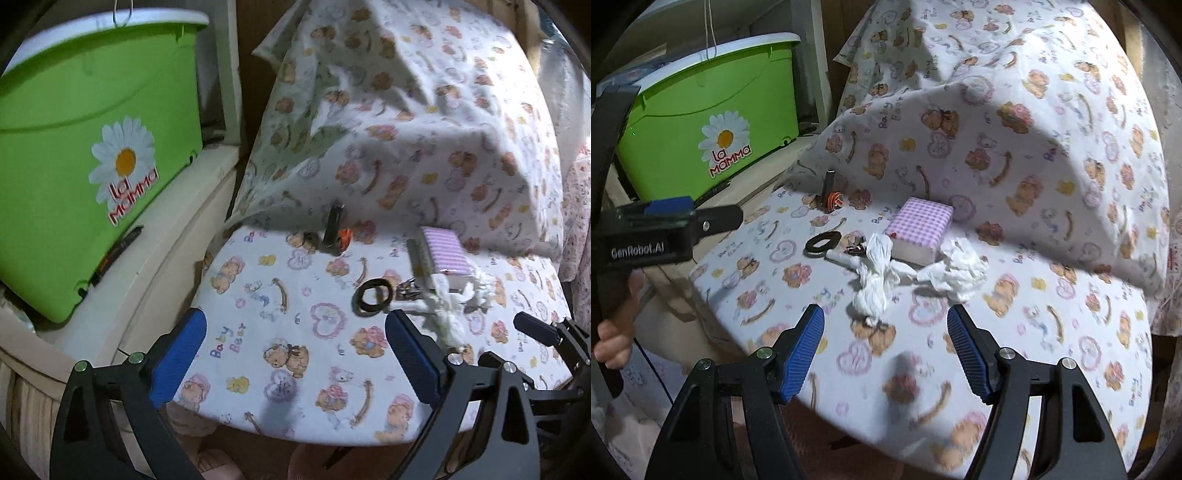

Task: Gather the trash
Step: 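Move the right tool to the white tissue and close on it, then lift the tissue with the right tool while the left tool grasps the black ring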

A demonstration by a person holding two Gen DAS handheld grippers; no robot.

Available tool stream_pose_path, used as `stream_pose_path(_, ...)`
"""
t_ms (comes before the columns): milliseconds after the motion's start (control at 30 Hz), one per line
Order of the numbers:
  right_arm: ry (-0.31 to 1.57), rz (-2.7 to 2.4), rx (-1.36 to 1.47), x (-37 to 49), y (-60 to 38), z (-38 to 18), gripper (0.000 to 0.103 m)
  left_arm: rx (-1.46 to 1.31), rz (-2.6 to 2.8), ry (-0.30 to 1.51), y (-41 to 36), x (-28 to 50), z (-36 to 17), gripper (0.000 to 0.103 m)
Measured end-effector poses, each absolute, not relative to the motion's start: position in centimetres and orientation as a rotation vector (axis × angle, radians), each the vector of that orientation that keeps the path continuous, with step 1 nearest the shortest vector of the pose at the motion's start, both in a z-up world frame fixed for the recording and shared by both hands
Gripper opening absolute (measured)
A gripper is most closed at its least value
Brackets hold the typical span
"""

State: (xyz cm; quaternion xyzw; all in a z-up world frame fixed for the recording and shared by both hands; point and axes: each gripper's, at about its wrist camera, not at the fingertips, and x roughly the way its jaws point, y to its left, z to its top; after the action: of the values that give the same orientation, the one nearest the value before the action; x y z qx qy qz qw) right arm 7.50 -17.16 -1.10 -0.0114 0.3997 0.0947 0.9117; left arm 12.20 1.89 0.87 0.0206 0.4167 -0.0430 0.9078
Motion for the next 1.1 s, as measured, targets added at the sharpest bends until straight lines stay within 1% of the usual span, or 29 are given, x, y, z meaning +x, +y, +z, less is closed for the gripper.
stream_pose_path(300,0.893,0.182,0.051,10.4,-16.8,-3.3,0.071,-0.010,-0.052,0.927,2.8,15.0,-0.4,0.096)
stream_pose_path(333,0.899,0.174,0.045,10.6,-16.7,-3.7,0.069,-0.010,-0.053,0.930,2.8,15.1,-0.6,0.096)
stream_pose_path(500,0.906,0.174,0.003,11.0,-15.7,-4.5,0.044,-0.010,-0.050,0.922,2.7,15.3,-0.9,0.096)
stream_pose_path(533,0.906,0.180,-0.002,11.0,-15.5,-4.6,0.027,-0.019,-0.058,0.920,2.7,15.3,-0.8,0.096)
stream_pose_path(567,0.909,0.191,-0.003,11.1,-15.4,-4.7,0.017,-0.022,-0.066,0.918,2.7,15.2,-0.8,0.096)
stream_pose_path(700,0.903,0.210,0.026,10.8,-15.7,-4.3,0.013,0.002,-0.085,0.898,2.1,14.8,-0.6,0.096)
stream_pose_path(933,0.845,0.214,0.081,9.6,-17.4,-1.8,0.013,0.055,-0.120,0.900,0.7,14.4,-1.0,0.096)
stream_pose_path(1033,0.836,0.190,0.072,9.3,-18.3,-1.2,0.013,0.081,-0.163,0.922,-0.3,14.5,-1.9,0.091)
stream_pose_path(1100,0.840,0.161,0.050,9.5,-18.8,-1.2,0.013,0.129,-0.186,0.922,-1.4,14.6,-2.5,0.083)
